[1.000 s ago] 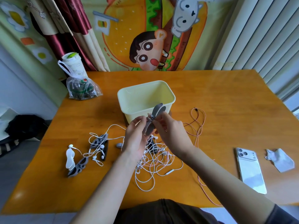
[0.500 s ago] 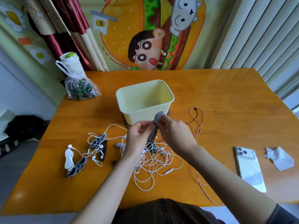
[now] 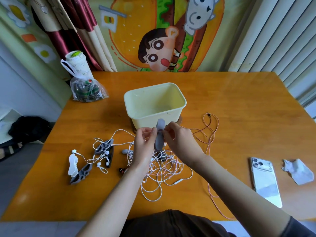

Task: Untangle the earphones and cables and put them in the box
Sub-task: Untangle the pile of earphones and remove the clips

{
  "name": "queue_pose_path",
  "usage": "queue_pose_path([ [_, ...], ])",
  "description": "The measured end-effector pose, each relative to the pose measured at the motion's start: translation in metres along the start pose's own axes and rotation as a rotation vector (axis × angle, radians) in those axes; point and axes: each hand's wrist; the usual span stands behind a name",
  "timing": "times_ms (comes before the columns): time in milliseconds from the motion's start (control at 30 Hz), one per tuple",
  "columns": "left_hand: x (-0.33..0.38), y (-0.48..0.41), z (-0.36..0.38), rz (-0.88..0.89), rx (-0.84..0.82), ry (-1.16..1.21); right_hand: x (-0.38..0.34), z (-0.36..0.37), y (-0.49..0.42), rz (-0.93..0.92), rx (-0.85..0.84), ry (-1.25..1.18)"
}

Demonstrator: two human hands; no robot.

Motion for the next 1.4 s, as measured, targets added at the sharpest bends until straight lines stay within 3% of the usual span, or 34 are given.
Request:
queue_pose_path([
  [100,0.005,0.003,0.001,-0.120,-0.086,0.163,0.002,-0.001,-0.001,0.020,0.022,-0.028],
  [267,0.006,0.005,0.000,-0.097,-0.126,0.128,0.008,-0.006,-0.002,0.073,0.024,-0.069],
  [533,0.014,0.007,0.004,-0.246,-0.206,0.403,0.007,-0.013,-0.002,0.205,0.073,-0.259],
  [700,0.014,0.008,0.004,-0.234,-0.235,0.403,0.007,-0.013,0.001,0.220,0.083,-0.301],
  [833,0.011,0.006,0.002,0.006,-0.182,0.028,0.008,-0.009,0.005,0.229,0.089,-0.287],
  [967,0.009,0.006,0.003,0.459,-0.044,-0.462,0.007,-0.010,0.004,0.223,0.104,-0.247],
  [1067,0.014,0.008,0.004,0.585,-0.038,-0.579,0.006,-0.007,0.004,0.186,0.114,-0.204],
  [1200,0.018,0.005,0.004,0.432,-0.147,-0.566,0.007,-0.006,0.004,0.142,0.128,-0.138],
  [1400,0.016,0.000,0.002,0.178,-0.321,-0.363,0.003,-0.005,0.007,0.060,0.060,-0.147],
])
Point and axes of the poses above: each hand's wrist, its own y-axis away from the middle knuckle, its own z-axis out of the palm, x = y × z, and after that the axes turned 9 degrees about x, right-handed
